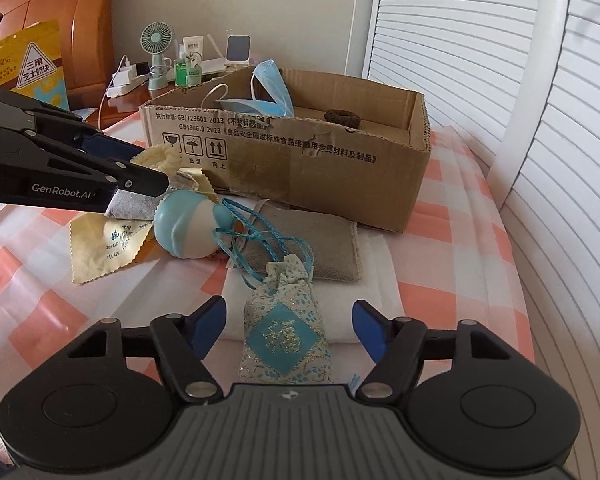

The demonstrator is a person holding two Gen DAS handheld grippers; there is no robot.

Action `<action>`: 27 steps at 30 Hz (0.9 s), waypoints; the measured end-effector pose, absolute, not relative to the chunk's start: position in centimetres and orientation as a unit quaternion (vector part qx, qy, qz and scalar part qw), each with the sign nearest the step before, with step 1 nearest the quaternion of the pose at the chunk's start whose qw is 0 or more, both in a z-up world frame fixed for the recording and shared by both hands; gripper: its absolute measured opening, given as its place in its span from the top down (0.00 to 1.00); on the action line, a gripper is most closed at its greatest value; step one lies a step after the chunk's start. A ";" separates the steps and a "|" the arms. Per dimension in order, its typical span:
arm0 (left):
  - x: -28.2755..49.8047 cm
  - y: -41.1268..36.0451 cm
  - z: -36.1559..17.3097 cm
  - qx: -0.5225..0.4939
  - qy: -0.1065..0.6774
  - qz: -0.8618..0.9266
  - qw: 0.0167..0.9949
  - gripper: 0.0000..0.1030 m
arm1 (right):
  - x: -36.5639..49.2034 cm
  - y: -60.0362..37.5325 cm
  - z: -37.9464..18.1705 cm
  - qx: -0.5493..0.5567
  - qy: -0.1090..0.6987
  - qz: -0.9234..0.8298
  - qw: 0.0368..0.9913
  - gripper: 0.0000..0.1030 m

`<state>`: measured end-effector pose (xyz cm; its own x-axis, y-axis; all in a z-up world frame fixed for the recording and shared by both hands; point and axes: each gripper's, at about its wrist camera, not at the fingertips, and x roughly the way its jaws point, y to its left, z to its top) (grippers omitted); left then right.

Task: Organize soft objects
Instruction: 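Move the right gripper to the blue sachet and close on it, then lift the sachet with the right gripper while the left gripper grasps the cream hair tie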

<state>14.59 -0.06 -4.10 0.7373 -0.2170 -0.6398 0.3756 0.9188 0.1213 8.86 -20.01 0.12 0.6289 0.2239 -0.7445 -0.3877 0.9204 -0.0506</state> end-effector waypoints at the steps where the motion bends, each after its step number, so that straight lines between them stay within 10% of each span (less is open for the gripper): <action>1: 14.5 -0.1 -4.1 0.121 0.326 -0.161 0.924 0.68 | 9.0 -20.0 0.0 -0.104 0.397 0.172 0.895 0.36; 10: 14.0 0.3 -3.6 0.119 0.334 -0.171 0.919 0.68 | 8.9 -19.9 0.5 -0.106 0.402 0.178 0.892 0.60; 27: 10.2 1.8 -0.4 0.130 0.340 -0.191 0.912 0.68 | 6.3 -20.1 6.1 -0.160 0.353 0.208 0.898 0.66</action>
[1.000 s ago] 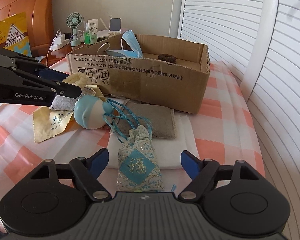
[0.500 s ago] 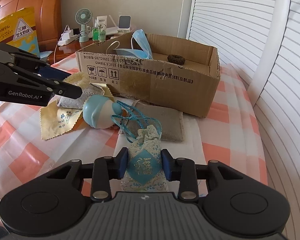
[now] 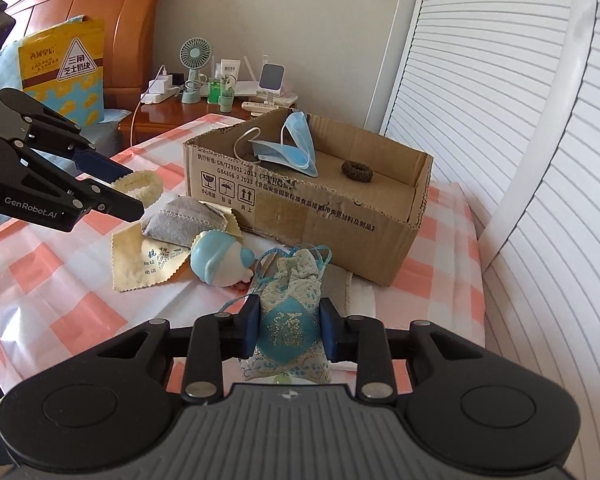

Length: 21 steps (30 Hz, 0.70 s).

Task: Organize soft objects
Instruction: 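Lift the sachet with the right gripper while the left gripper grasps the cream hair tie, then lower the sachet and cream hair tie into the box and release both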

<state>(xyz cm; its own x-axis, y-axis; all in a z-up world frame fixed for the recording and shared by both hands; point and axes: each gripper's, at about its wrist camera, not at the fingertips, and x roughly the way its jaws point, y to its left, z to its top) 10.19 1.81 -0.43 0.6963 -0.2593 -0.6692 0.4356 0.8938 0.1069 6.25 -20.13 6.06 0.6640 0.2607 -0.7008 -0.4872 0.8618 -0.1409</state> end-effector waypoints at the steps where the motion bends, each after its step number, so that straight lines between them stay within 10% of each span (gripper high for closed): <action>1: 10.0 1.8 -0.2 0.129 0.340 -0.193 0.911 0.68 | 6.2 -20.3 6.4 -0.163 0.349 0.210 0.899 0.66; 21: 20.0 -1.1 5.3 0.148 0.285 -0.198 0.926 0.56 | 10.6 -21.8 11.9 -0.162 0.284 0.196 0.924 0.66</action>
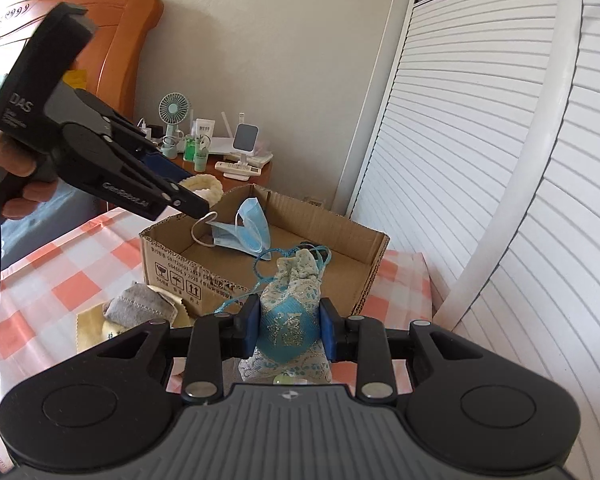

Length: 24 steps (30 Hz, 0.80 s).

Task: Organize soft objects
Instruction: 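Lower the sachet and cream hair tie into the box and release both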

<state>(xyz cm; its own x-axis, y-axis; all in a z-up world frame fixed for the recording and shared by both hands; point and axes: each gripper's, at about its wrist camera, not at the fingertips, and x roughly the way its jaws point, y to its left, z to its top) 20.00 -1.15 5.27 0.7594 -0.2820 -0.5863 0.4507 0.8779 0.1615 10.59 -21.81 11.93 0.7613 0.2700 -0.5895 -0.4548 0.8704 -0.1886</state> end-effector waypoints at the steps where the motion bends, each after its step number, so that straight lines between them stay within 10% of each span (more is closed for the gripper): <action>1: 20.7 -1.3 5.1 0.154 0.282 -0.194 0.927 0.50 | 10.9 -21.8 11.9 -0.162 0.285 0.195 0.924 0.66; 4: 22.3 -1.4 4.2 0.153 0.283 -0.175 0.931 0.10 | 11.6 -21.8 11.8 -0.162 0.289 0.193 0.924 0.66; 24: 12.8 2.4 3.8 0.080 0.285 -0.130 0.946 0.03 | 17.1 -20.4 13.1 -0.135 0.295 0.193 0.926 0.66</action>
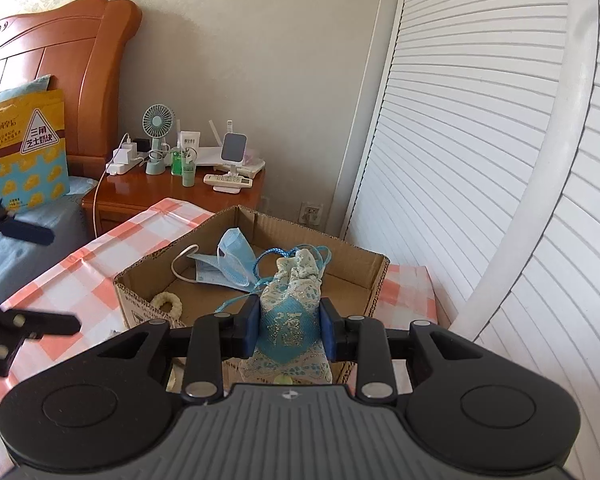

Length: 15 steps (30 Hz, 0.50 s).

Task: Organize soft objects
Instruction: 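Lower the sachet and cream hair tie into the box and release both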

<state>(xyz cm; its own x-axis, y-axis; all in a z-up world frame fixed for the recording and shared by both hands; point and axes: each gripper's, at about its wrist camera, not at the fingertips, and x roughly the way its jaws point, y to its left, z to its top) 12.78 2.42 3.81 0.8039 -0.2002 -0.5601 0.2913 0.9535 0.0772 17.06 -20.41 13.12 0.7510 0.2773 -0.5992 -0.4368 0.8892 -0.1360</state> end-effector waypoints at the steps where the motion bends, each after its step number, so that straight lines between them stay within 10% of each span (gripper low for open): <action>1: 12.3 2.5 3.7 0.072 0.285 -0.131 0.947 0.03 | 17.7 -20.3 13.3 -0.132 0.296 0.193 0.926 0.66; 15: 8.3 2.9 2.0 0.049 0.287 -0.115 0.950 0.03 | 28.4 -16.9 13.6 -0.112 0.313 0.151 0.931 0.54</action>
